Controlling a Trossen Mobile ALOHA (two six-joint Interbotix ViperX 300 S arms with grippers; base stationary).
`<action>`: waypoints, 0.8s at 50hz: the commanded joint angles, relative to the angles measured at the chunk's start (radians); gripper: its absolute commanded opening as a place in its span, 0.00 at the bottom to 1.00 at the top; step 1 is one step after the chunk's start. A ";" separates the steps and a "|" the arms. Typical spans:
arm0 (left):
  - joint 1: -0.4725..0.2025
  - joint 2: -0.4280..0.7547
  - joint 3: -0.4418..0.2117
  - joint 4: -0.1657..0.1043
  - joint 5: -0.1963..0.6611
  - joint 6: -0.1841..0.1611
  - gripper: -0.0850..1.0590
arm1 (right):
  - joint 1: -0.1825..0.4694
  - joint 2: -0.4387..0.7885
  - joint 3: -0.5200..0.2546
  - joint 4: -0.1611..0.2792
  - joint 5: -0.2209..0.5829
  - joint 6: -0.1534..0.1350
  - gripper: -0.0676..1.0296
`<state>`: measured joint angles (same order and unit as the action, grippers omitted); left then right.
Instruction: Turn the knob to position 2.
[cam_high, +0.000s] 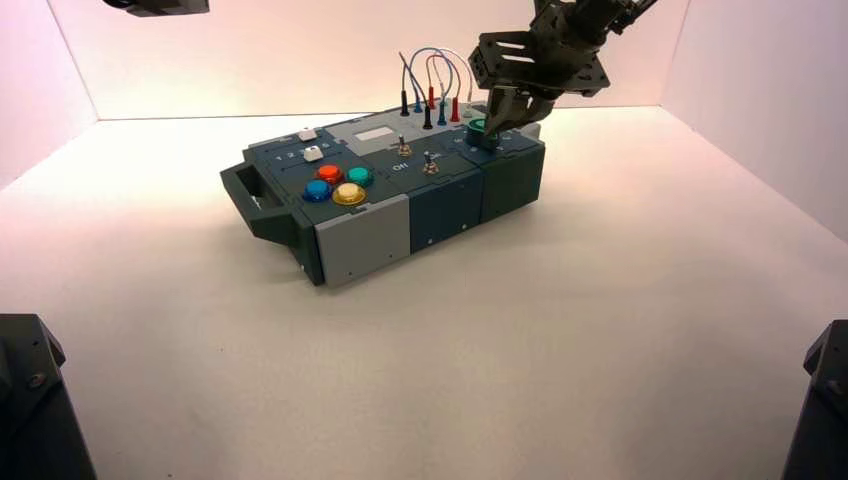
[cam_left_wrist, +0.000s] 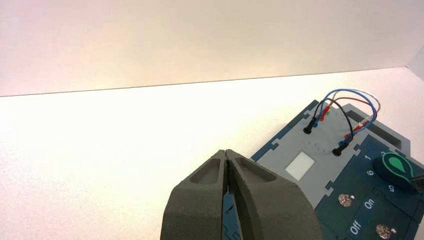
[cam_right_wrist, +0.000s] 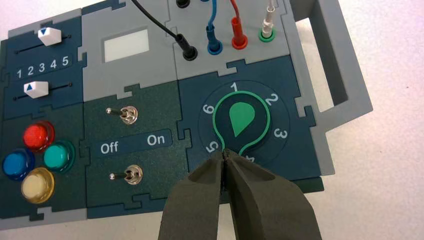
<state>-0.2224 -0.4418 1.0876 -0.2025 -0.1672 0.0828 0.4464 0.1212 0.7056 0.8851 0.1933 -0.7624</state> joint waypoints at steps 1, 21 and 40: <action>0.002 -0.003 -0.012 0.000 -0.011 0.000 0.05 | -0.002 0.005 -0.031 -0.006 -0.003 -0.005 0.04; 0.002 -0.003 -0.012 0.000 -0.011 0.000 0.05 | -0.061 0.018 -0.035 -0.017 0.011 -0.005 0.04; 0.002 -0.003 -0.012 0.000 -0.011 0.000 0.05 | -0.075 0.015 -0.044 -0.031 0.011 -0.005 0.04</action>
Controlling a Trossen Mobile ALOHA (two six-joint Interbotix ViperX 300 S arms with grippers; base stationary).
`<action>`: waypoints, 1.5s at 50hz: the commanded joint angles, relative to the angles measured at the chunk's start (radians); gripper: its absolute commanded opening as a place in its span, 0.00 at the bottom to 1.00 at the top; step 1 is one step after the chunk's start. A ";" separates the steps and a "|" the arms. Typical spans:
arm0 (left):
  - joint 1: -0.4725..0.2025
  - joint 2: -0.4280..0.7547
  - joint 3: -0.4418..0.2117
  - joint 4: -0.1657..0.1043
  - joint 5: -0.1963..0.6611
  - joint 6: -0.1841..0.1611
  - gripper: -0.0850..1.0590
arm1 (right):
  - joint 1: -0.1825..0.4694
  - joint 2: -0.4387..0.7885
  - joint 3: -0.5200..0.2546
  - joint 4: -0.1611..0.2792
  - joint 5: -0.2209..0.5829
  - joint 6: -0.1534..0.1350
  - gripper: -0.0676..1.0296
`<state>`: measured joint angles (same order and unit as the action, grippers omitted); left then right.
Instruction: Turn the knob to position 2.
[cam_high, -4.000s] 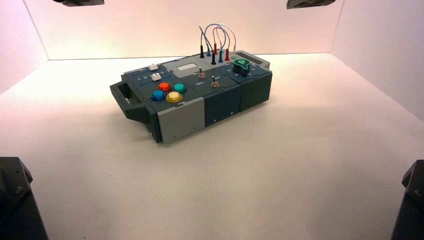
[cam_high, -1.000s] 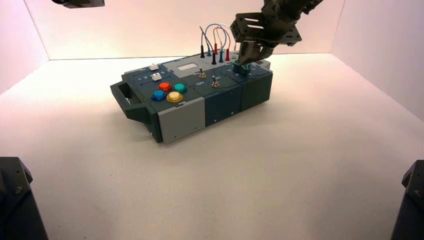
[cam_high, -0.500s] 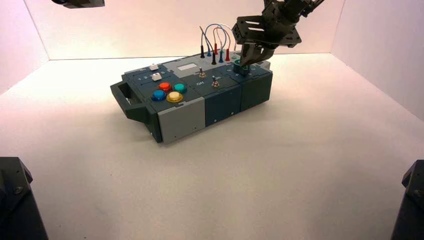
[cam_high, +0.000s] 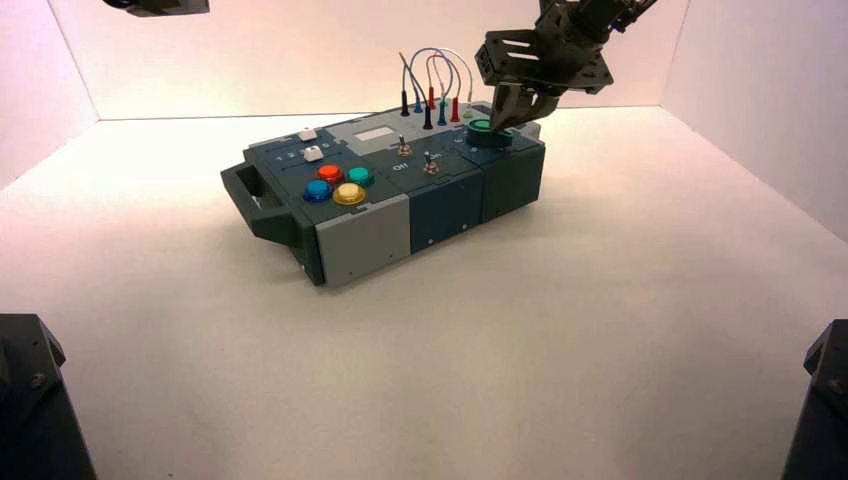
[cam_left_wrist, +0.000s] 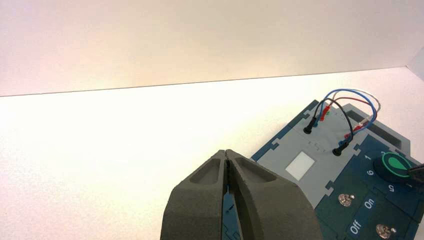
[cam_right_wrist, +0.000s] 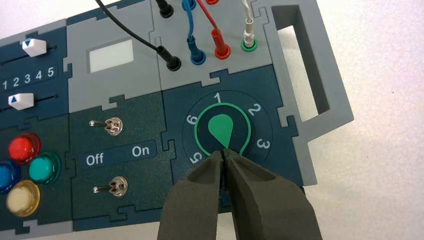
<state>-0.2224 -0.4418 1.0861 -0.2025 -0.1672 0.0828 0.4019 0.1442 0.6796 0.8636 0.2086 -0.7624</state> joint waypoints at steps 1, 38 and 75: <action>0.002 -0.003 -0.011 0.002 -0.011 0.000 0.05 | -0.032 -0.006 -0.018 -0.009 -0.005 -0.005 0.04; 0.002 -0.003 -0.009 0.000 -0.011 0.000 0.05 | -0.066 0.002 -0.075 -0.020 0.012 -0.005 0.04; 0.005 0.005 -0.006 0.000 -0.011 0.000 0.05 | -0.077 -0.031 -0.078 -0.038 0.005 -0.005 0.04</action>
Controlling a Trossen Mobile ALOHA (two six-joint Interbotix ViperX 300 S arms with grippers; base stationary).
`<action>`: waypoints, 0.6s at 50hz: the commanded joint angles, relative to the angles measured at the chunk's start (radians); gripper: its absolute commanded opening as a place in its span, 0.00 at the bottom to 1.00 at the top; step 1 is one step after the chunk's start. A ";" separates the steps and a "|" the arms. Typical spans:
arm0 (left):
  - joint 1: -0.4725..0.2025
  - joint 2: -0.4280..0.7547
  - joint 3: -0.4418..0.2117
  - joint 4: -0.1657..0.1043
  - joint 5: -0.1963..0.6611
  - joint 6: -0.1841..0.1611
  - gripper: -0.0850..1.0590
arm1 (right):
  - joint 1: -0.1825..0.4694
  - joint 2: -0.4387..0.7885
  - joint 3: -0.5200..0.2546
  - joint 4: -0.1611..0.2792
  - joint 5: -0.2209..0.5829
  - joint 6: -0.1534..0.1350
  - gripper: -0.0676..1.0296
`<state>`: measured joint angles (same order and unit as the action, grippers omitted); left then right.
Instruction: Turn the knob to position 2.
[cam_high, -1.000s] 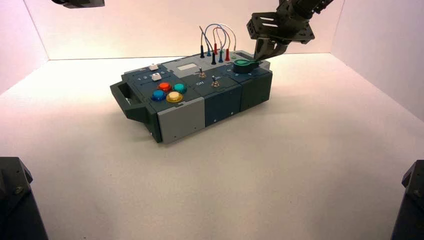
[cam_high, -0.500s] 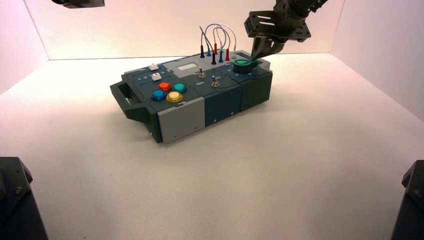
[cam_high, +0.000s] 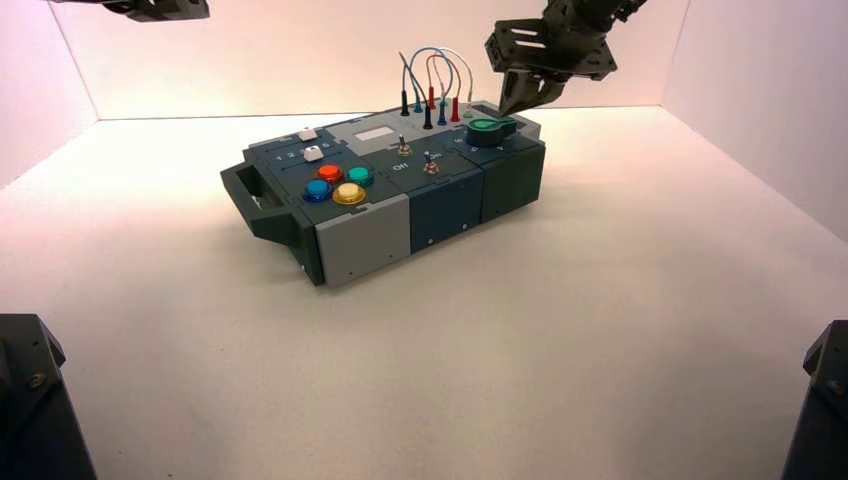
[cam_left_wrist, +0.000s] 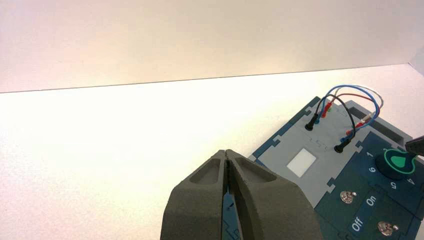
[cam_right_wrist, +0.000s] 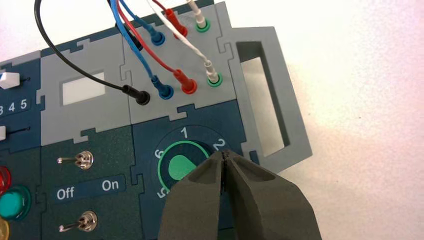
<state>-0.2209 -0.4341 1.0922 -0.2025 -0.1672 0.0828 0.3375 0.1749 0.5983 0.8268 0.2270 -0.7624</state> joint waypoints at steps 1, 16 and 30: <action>0.003 -0.003 -0.012 0.000 -0.011 0.000 0.05 | -0.014 -0.069 0.009 -0.002 -0.015 -0.005 0.04; 0.005 0.002 -0.012 0.000 -0.011 0.000 0.05 | -0.029 -0.114 0.058 0.005 -0.003 0.002 0.04; 0.005 0.003 -0.014 0.000 -0.011 0.000 0.05 | -0.025 -0.083 0.058 0.011 -0.003 0.002 0.04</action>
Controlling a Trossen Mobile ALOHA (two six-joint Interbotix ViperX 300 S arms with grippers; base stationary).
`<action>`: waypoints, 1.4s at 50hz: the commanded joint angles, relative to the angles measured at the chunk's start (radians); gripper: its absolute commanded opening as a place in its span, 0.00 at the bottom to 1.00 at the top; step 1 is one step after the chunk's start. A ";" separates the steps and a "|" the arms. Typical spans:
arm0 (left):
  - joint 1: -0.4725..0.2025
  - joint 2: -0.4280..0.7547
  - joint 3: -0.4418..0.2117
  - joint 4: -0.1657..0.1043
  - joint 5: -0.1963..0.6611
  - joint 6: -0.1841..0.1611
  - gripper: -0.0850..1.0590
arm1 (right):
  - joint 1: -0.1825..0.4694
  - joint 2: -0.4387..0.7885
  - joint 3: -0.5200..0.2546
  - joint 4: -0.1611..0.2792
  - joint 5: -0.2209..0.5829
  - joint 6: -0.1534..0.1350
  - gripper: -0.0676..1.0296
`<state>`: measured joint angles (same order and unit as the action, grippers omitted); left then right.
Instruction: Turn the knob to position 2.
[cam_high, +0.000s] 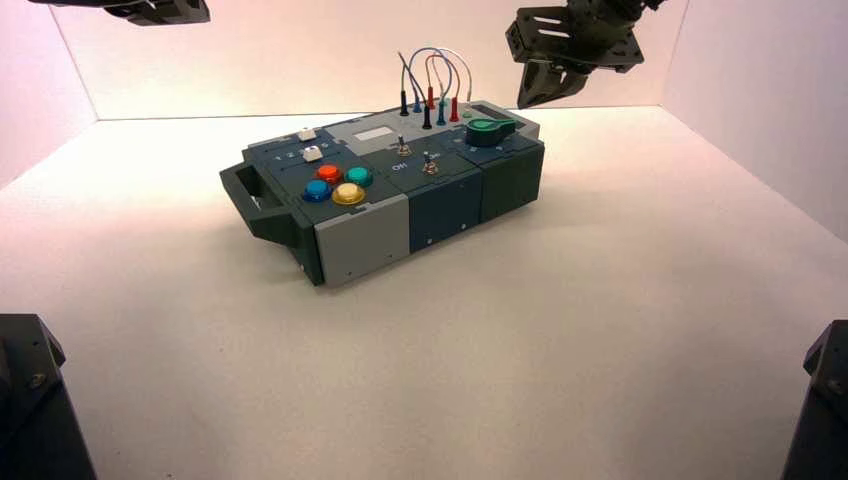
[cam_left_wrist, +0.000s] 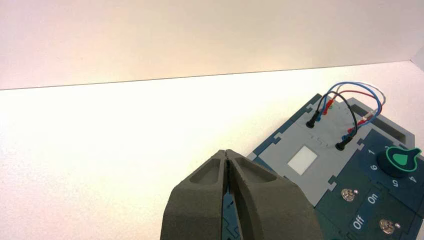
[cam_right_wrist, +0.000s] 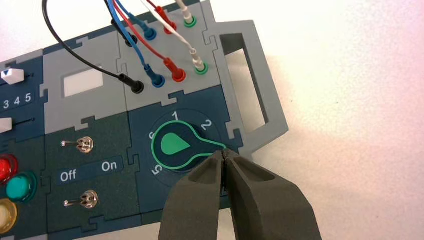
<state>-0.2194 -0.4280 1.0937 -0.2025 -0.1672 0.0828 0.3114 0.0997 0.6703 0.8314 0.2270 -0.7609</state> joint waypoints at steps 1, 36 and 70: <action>0.003 -0.003 -0.014 0.000 -0.011 0.000 0.05 | -0.002 -0.006 -0.014 0.006 -0.003 0.000 0.04; 0.005 -0.006 -0.014 0.002 -0.011 0.000 0.05 | -0.002 0.054 -0.054 0.006 0.000 0.002 0.04; 0.003 -0.008 -0.014 0.000 -0.011 0.000 0.05 | -0.002 0.061 -0.064 0.005 0.000 0.000 0.04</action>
<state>-0.2178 -0.4264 1.0922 -0.2025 -0.1687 0.0828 0.3114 0.1764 0.6335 0.8330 0.2301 -0.7609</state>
